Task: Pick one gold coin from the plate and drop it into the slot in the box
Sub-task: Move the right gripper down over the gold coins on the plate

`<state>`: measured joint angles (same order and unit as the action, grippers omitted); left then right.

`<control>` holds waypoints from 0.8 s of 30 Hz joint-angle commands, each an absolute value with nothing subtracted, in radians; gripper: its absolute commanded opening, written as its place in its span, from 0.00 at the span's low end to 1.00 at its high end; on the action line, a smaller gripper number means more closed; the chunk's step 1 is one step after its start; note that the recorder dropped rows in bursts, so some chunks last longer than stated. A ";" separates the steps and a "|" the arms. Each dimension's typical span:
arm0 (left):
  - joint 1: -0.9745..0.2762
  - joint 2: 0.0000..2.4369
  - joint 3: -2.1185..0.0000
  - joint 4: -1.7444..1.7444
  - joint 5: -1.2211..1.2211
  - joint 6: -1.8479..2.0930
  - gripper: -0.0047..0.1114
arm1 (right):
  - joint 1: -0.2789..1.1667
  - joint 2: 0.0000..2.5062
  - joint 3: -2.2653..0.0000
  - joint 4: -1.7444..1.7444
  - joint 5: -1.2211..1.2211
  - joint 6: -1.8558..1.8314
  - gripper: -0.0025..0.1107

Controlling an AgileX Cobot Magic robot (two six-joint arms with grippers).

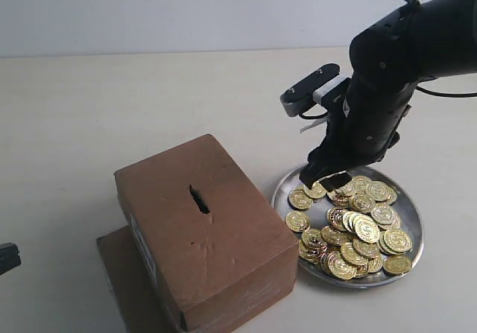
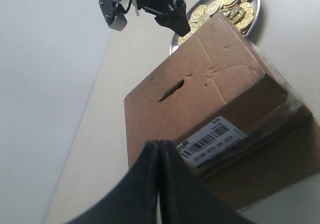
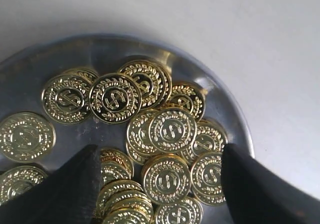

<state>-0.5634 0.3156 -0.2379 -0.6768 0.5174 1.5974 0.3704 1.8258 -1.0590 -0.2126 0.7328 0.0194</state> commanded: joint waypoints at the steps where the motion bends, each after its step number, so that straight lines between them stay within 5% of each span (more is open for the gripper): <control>1: -0.571 0.310 -0.234 -0.684 0.505 1.592 0.04 | 0.373 1.858 -1.066 -0.220 0.721 0.032 0.59; 24: -0.571 0.302 -0.234 -0.684 0.505 1.592 0.04 | 0.272 2.001 -1.237 0.015 0.922 -0.194 0.56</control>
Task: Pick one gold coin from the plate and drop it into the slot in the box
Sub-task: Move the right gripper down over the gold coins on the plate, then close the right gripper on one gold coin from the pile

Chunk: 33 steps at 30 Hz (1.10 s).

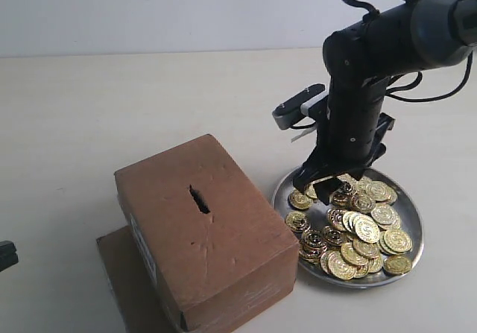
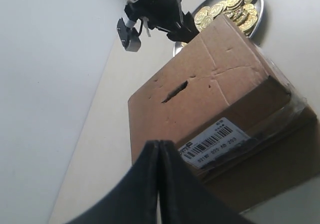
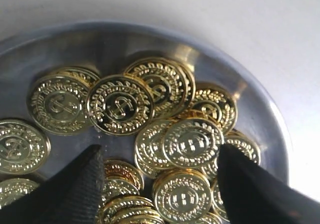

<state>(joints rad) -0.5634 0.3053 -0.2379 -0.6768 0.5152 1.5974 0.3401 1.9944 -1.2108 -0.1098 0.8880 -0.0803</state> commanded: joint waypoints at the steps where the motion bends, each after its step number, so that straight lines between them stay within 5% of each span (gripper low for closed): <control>1: -0.571 0.302 -0.234 -0.684 0.505 1.592 0.04 | 0.253 2.003 -1.242 0.054 0.931 -0.228 0.55; 33: -0.591 0.302 -0.234 -0.684 0.505 1.590 0.04 | 0.221 2.041 -1.244 0.043 0.866 -0.196 0.50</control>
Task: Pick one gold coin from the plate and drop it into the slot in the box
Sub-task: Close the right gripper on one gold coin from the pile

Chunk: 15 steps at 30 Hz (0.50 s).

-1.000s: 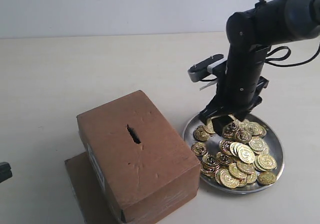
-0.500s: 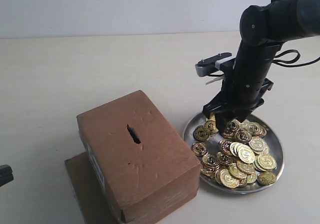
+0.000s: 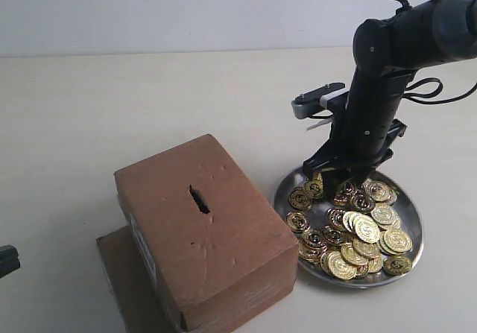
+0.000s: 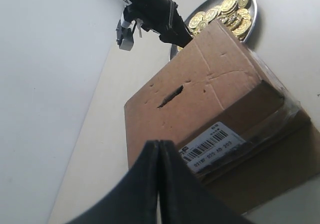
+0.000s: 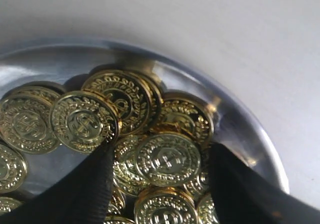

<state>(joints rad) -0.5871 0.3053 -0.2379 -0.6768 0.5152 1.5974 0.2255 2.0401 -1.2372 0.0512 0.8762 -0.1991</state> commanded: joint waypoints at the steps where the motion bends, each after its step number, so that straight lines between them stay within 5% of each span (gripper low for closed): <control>1: -0.591 0.302 -0.234 -0.684 0.505 1.590 0.04 | 0.221 2.041 -1.244 0.043 0.866 -0.196 0.50; 15: -0.591 0.302 -0.234 -0.684 0.505 1.588 0.04 | 0.221 2.041 -1.244 0.043 0.858 -0.190 0.46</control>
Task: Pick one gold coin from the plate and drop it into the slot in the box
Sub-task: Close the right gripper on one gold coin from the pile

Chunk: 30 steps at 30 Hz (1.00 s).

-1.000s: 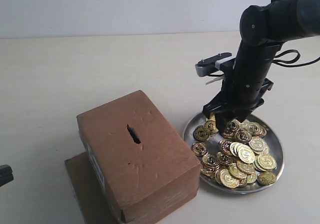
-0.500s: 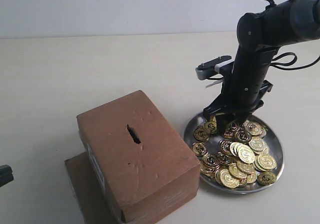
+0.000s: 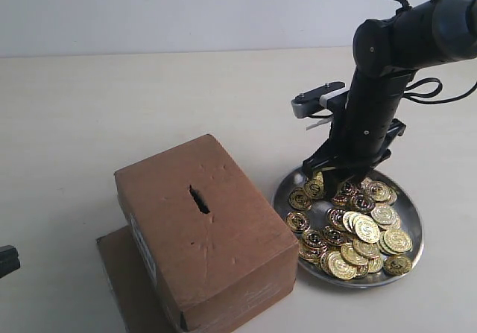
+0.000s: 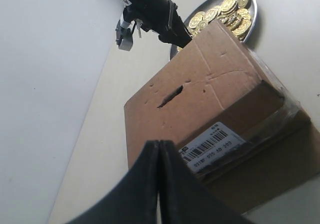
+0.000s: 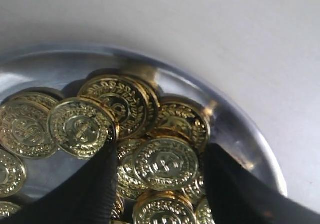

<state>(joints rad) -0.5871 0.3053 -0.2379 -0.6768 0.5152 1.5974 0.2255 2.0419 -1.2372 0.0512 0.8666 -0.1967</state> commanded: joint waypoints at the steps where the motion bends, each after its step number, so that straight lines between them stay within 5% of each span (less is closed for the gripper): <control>1: -0.591 0.302 -0.234 -0.684 0.505 1.588 0.04 | 0.221 2.041 -1.244 0.041 0.858 -0.187 0.46; 30: -0.591 0.302 -0.234 -0.686 0.505 1.588 0.04 | 0.221 2.092 -1.244 0.051 0.901 -0.155 0.39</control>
